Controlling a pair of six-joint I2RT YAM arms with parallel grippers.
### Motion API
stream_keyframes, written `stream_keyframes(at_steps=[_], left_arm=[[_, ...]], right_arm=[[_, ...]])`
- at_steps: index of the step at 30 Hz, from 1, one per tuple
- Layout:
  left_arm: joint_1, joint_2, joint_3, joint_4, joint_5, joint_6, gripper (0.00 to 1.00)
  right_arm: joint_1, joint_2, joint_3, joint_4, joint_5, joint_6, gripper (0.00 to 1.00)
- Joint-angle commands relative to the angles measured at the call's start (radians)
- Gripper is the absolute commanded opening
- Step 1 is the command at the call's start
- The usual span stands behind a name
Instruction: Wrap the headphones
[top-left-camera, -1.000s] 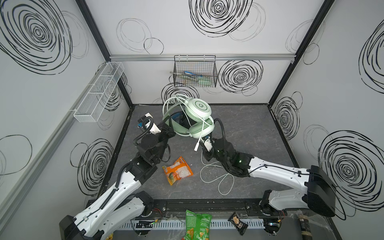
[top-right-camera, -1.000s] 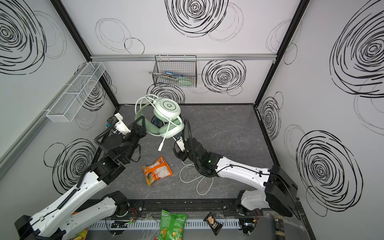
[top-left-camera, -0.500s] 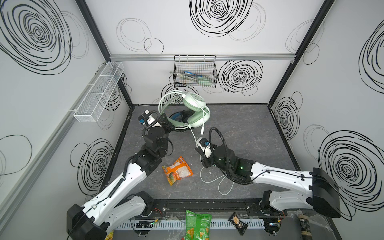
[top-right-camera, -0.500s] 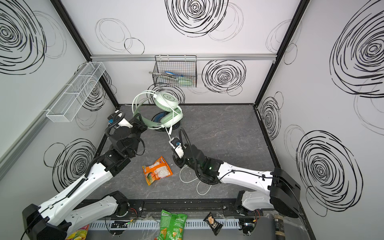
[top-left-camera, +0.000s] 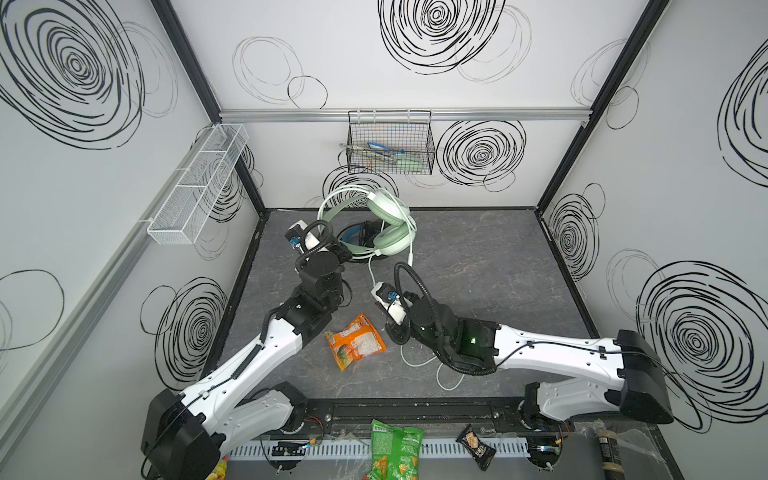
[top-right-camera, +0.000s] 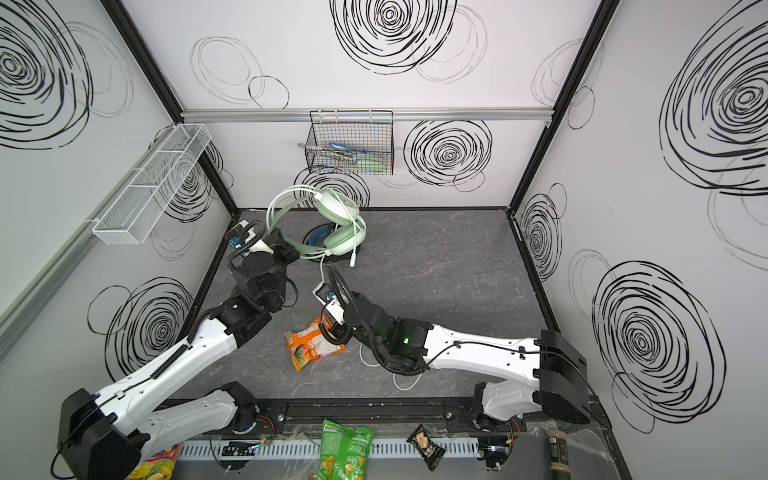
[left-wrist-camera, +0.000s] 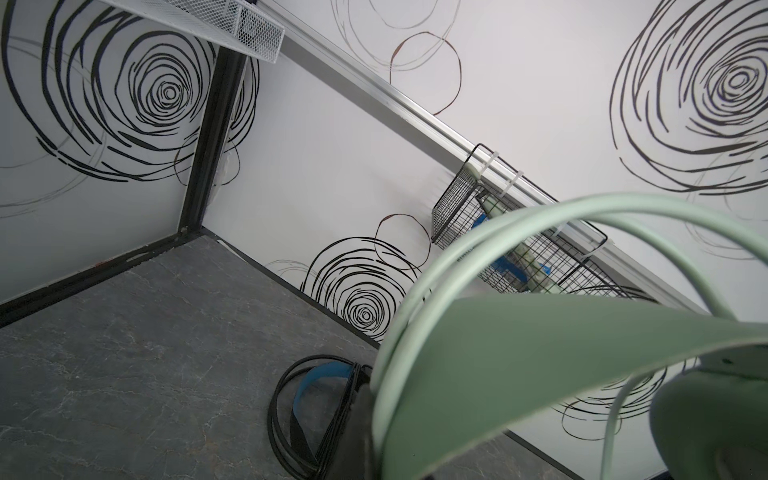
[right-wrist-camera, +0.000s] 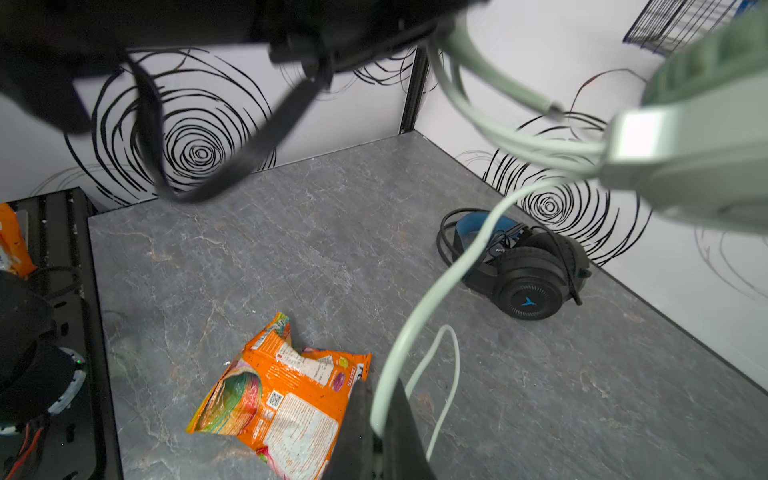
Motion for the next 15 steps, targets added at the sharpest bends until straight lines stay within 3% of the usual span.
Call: stream_keyframes(at_steps=[1,10,15], left_arm=[[-0.026,0.015,-0.015,0.190,-0.048,0.109,0.00],[-0.105,0.015,-0.096,0.326,-0.153,0.473,0.00],[-0.121,-0.001,-0.133,0.372,-0.151,0.628,0.00]], right_arm=[[0.012,0.003,0.095,-0.111,0.048,-0.027,0.00],[0.008,0.024,0.307,-0.380,0.105,-0.074,0.00],[-0.005,-0.012,0.371,-0.482,0.134,-0.098,0.00]])
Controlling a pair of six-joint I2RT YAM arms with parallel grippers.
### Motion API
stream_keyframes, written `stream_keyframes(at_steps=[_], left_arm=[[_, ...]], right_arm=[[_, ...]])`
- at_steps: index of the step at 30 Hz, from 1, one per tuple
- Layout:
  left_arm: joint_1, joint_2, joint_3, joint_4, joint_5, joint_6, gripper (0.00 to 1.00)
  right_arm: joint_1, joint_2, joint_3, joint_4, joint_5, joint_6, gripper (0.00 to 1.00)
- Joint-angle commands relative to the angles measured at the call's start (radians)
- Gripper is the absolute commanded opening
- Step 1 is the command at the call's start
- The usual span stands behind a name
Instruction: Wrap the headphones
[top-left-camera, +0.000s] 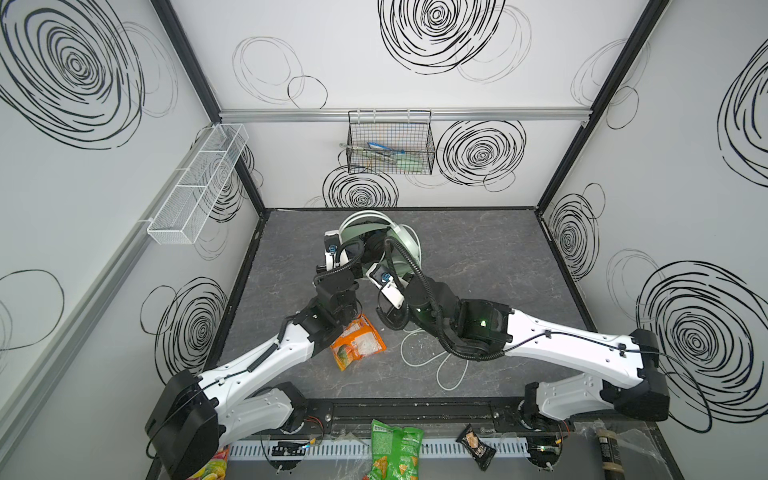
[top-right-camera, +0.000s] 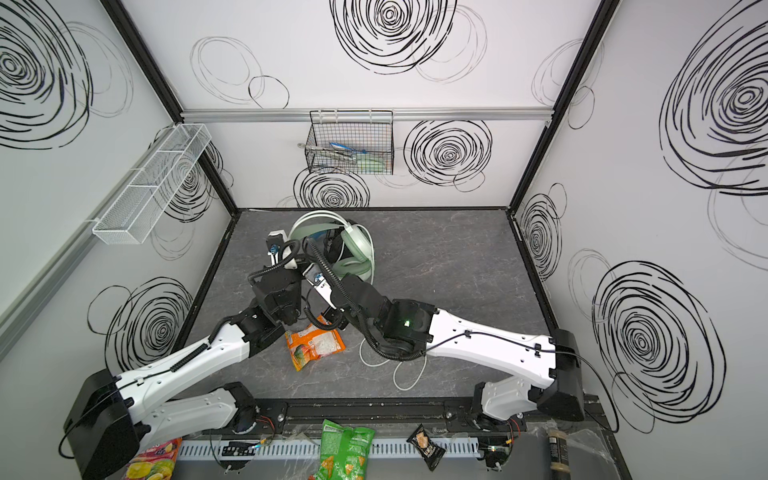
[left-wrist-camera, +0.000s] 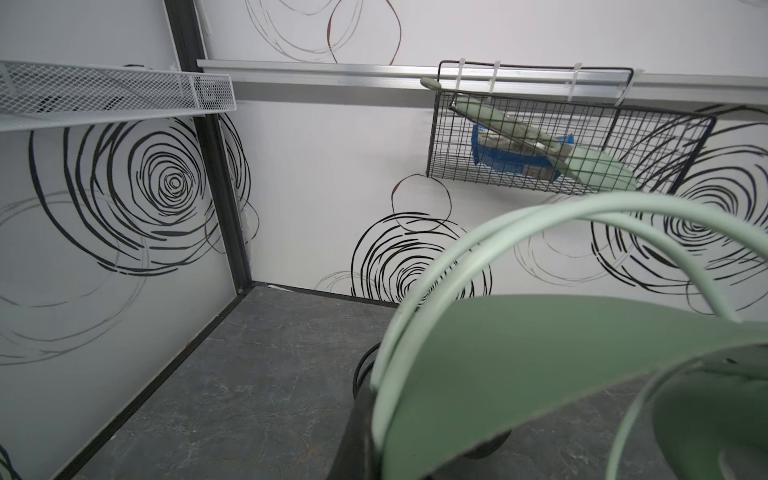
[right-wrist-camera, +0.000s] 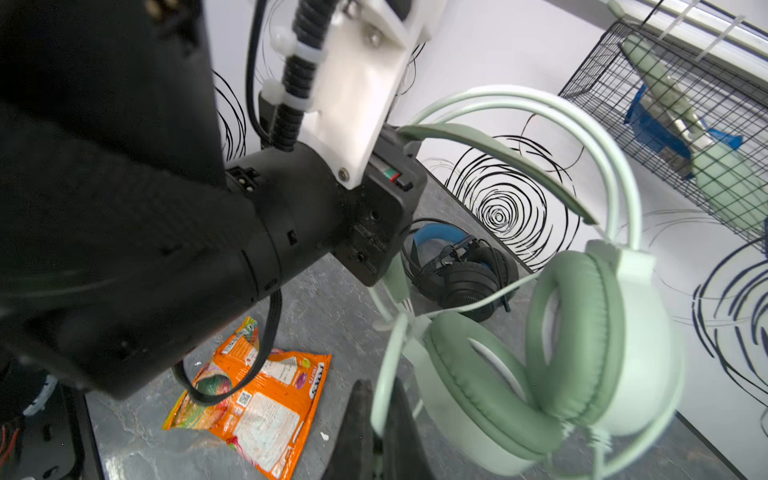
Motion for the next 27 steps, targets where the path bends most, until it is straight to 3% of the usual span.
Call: stream_keyframes(at_steps=[1,6,10,19,27], left_arm=[[-0.007,-0.042,-0.003,0.175,-0.028,0.130,0.00],[-0.023,-0.053,0.017,0.069,0.048,0.148,0.00],[-0.058,-0.062,0.021,0.023,0.013,0.196,0.00],[-0.085,-0.020,0.013,0.152,-0.101,0.292,0.00],[-0.092,0.057,0.022,0.367,-0.159,0.511,0.00]], right_arm=[[-0.010,-0.049,0.071,-0.114,0.056,-0.039,0.00],[-0.035,-0.059,0.140,-0.221,0.095,-0.088,0.00],[-0.037,-0.064,0.180,-0.315,0.159,-0.114,0.00],[-0.004,-0.140,0.182,-0.349,0.092,-0.050,0.00],[0.069,-0.156,0.221,-0.456,0.115,0.043,0.00]])
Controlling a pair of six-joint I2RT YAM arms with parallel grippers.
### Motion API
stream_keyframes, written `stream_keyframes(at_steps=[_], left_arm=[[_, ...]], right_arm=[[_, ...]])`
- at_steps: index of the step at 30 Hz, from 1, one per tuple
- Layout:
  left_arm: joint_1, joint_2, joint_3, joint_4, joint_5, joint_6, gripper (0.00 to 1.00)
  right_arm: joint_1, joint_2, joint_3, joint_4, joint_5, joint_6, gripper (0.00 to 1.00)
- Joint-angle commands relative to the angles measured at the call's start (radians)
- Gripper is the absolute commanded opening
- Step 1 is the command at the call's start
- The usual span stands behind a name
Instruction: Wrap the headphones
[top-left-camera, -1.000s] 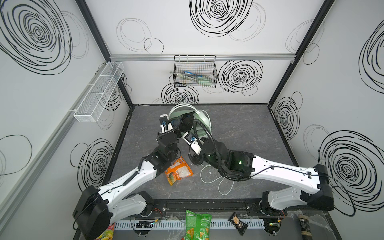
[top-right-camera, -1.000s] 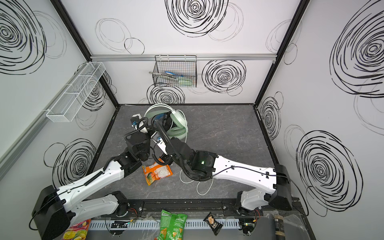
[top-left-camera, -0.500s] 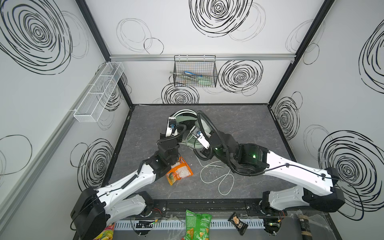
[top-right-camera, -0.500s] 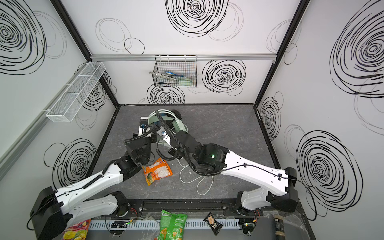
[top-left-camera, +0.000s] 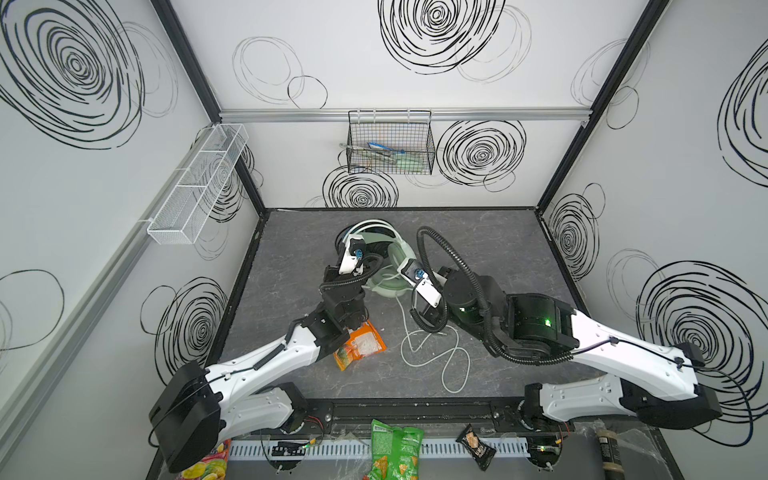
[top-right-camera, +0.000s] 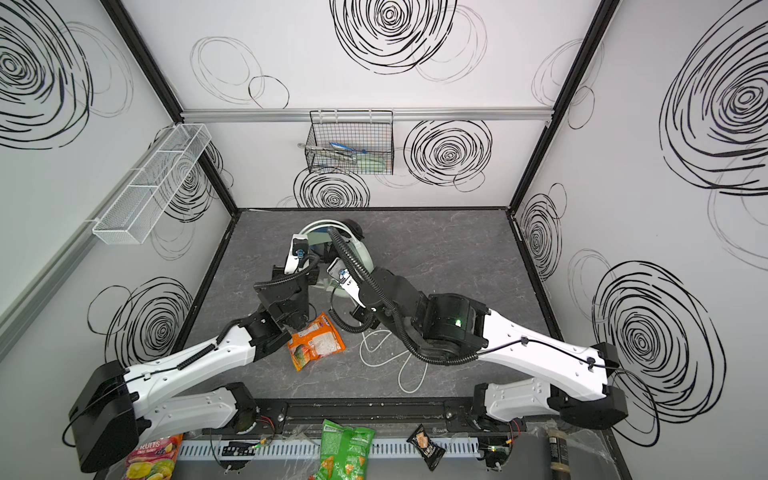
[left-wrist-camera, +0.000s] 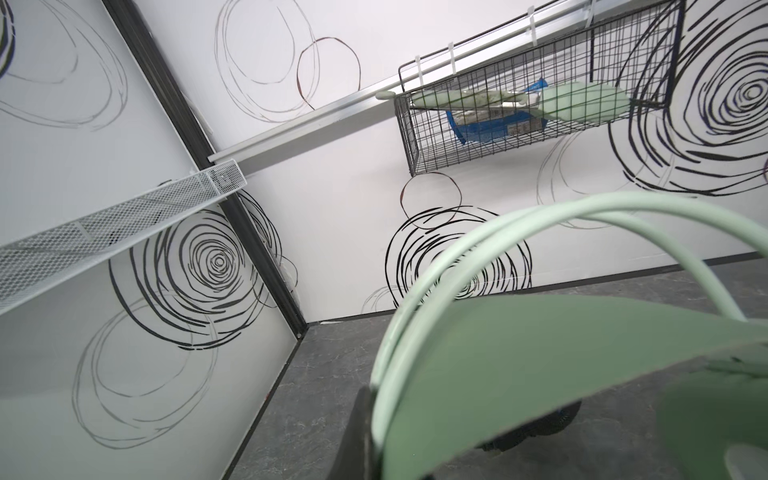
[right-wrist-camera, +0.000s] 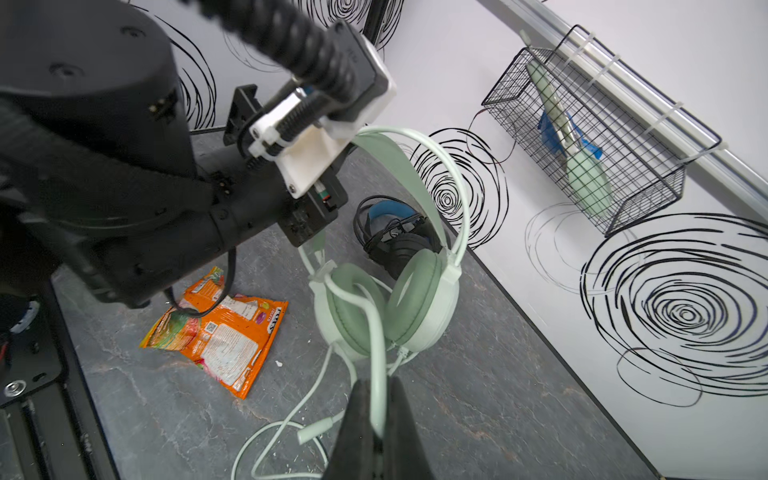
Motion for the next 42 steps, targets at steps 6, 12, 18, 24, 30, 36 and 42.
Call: stream_keyframes(at_steps=[6,12,18,24,30,36,42], left_arm=[[-0.057,0.039,0.017,0.311,-0.092,0.274,0.00],[-0.103,0.057,0.023,0.278,-0.089,0.352,0.00],[-0.079,0.005,0.087,-0.084,0.049,0.116,0.00],[-0.070,0.000,0.137,-0.283,0.122,0.013,0.00],[-0.056,-0.014,0.142,-0.351,0.127,-0.112,0.00],[-0.044,0.000,0.133,-0.274,0.026,-0.021,0.00],[-0.003,0.021,0.202,-0.291,0.019,-0.077,0.00]], right_arm=[[0.028,-0.013,0.115,-0.244,0.122,0.093,0.00],[0.040,0.032,0.183,-0.393,0.235,0.111,0.00],[0.073,0.098,0.258,-0.558,0.399,0.157,0.00],[0.151,0.071,0.304,-0.510,0.437,0.123,0.00],[0.212,0.058,0.267,-0.349,0.377,0.086,0.00],[0.261,0.113,0.350,-0.413,0.450,0.111,0.00],[0.293,0.094,0.314,-0.279,0.372,0.084,0.00]])
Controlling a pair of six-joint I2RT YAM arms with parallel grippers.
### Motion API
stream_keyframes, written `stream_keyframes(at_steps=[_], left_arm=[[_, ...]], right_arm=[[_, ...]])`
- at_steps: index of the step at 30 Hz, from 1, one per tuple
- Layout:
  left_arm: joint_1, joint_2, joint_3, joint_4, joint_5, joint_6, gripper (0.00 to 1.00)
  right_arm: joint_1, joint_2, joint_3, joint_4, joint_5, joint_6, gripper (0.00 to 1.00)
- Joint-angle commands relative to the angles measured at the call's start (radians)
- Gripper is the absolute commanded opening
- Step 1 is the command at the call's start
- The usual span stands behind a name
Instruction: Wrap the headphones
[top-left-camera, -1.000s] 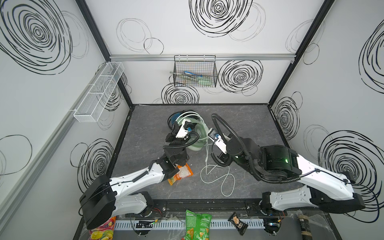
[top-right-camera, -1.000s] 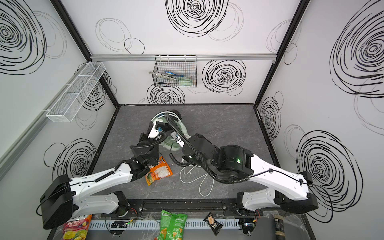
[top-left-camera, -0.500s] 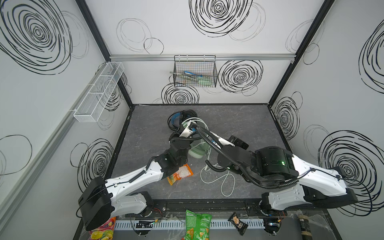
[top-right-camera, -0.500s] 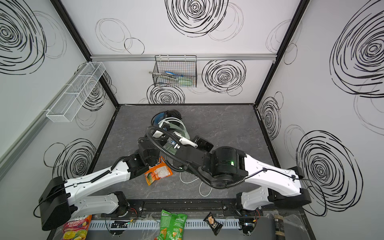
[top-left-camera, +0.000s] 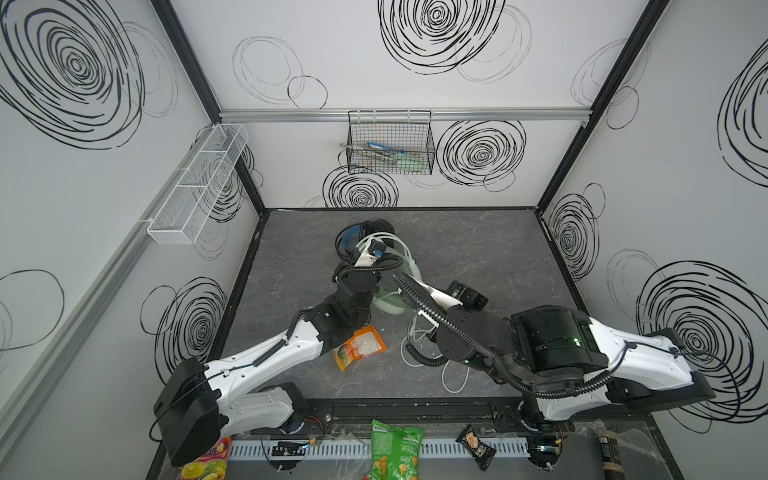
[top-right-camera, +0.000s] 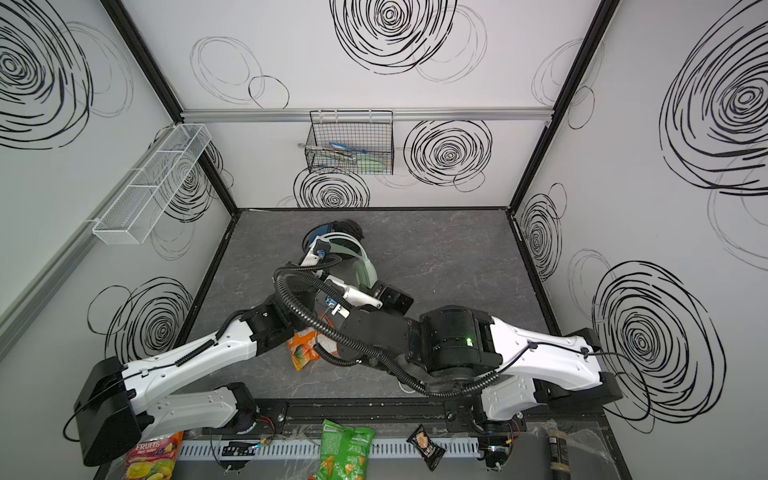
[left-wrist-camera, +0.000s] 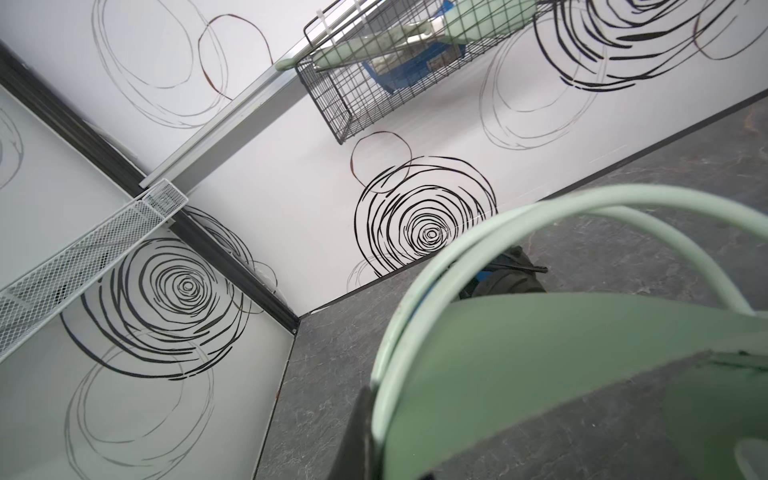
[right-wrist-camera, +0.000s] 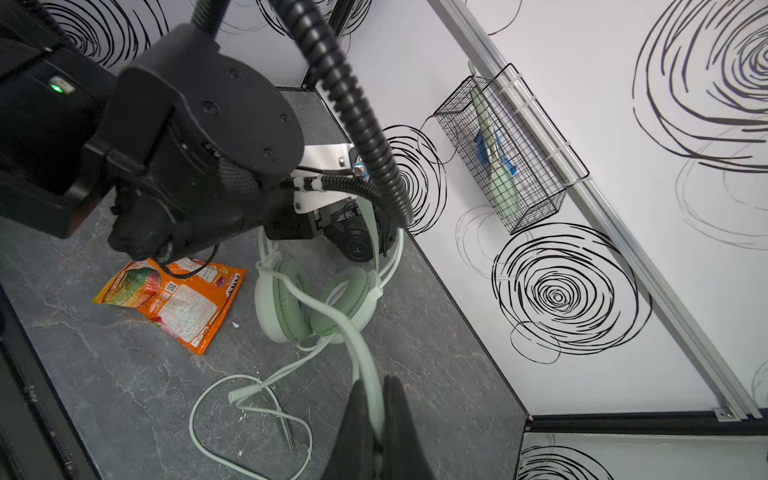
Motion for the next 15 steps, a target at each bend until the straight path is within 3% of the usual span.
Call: stream_keyframes(at_steps=[1,9,12,15], left_arm=[[0.017,0.011,0.082,0.106,-0.062,-0.044,0.00],[0.050,0.074,0.115,0.285,-0.131,0.008,0.00],[0.088,0.085,0.157,0.214,-0.082,-0.098,0.00],[0.102,0.097,0.179,0.197,-0.058,-0.127,0.00]], right_arm=[[0.025,-0.037,-0.021,0.145,-0.024,-0.005,0.00],[0.105,0.008,-0.016,0.271,-0.101,0.004,0.00],[0.124,-0.003,-0.044,0.324,-0.142,0.024,0.00],[0.144,-0.014,-0.051,0.319,-0.116,0.052,0.00]])
